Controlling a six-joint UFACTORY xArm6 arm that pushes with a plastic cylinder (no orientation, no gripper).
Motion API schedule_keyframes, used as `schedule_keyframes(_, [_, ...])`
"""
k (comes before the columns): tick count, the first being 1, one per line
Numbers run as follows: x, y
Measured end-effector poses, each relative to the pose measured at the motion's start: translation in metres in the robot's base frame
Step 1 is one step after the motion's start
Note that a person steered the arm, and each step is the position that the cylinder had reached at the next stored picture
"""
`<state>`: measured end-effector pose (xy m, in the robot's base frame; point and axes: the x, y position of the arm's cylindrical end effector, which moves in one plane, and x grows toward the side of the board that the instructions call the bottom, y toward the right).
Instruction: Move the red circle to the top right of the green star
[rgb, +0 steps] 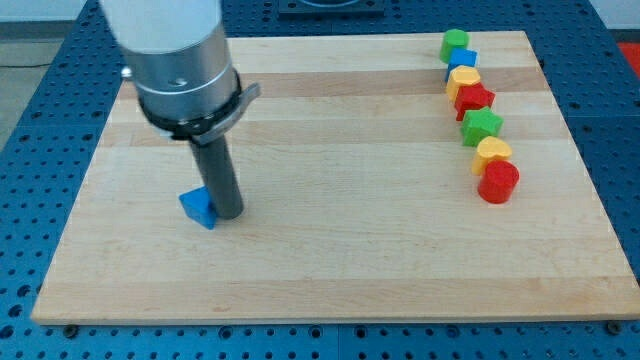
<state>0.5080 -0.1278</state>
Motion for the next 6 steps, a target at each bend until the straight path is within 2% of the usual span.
schedule_keyframes(2, [0.000,-0.014])
schedule_keyframes(3, [0.022,0.054])
schedule_keyframes(4, [0.033,0.152])
schedule_keyframes(5, [0.016,0.255])
schedule_keyframes(6, [-0.022,0.340])
